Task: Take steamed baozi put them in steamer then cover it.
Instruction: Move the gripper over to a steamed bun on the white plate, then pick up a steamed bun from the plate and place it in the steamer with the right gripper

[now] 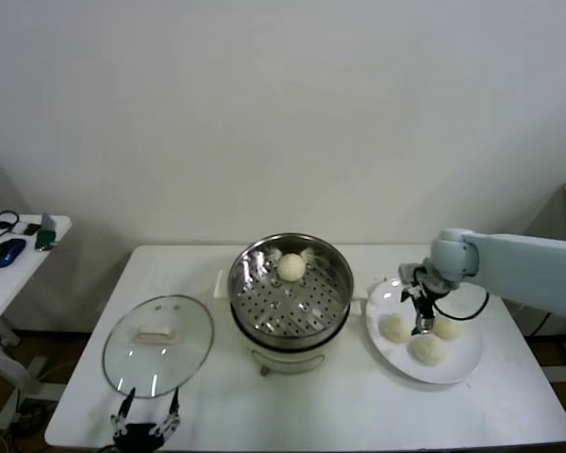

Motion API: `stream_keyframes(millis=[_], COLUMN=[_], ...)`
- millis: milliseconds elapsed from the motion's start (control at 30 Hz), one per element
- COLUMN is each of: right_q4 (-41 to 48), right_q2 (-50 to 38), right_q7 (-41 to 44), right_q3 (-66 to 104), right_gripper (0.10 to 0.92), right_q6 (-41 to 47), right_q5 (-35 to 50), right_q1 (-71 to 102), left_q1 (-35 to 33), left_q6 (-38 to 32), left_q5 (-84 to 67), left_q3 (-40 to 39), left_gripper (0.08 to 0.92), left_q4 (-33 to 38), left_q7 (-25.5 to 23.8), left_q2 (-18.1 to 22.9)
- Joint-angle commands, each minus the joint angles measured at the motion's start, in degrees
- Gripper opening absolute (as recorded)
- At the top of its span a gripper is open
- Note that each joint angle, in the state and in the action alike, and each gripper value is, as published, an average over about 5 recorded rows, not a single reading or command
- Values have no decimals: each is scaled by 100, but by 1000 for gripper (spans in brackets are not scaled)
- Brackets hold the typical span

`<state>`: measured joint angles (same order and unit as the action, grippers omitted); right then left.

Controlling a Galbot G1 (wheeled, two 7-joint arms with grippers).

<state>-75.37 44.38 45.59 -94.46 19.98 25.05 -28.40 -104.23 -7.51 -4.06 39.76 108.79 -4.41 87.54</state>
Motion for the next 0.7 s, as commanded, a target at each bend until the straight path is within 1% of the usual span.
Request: stream_keyframes(millis=[33, 167, 300, 400, 500, 567, 700], right_q4=[651, 634, 570, 366, 5, -212, -371], right_q2=[199, 192, 150, 51, -128, -226, -150], right_q7=[-191, -208, -228, -120, 62, 243, 786], right_q3=[813, 905, 962, 824, 410, -49, -917], right_gripper=[809, 746, 645, 587, 568, 567, 566], right_q6=[162, 100, 45, -24, -123, -232, -496], right_q5=[-331, -341, -362, -240, 76, 375, 927], right_q1=[1173, 1156, 994, 594, -249, -1101, -2898], left_q1=[-19, -20, -20, -36, -59, -77, -87], left_q6=[-13, -8, -5, -12, -21, -27, -27], left_q5=[23, 30, 40, 52, 64, 68, 77], left_q3=[-5, -2, -4, -11, -14, -14, -27], left_gripper=[823, 823, 823, 823, 823, 823, 823], left_q4=[-5, 18, 48, 79, 109, 131, 160], left_q7=[8, 17, 30, 33, 33, 33, 29], left_q2=[16, 15, 9, 1, -7, -14, -24])
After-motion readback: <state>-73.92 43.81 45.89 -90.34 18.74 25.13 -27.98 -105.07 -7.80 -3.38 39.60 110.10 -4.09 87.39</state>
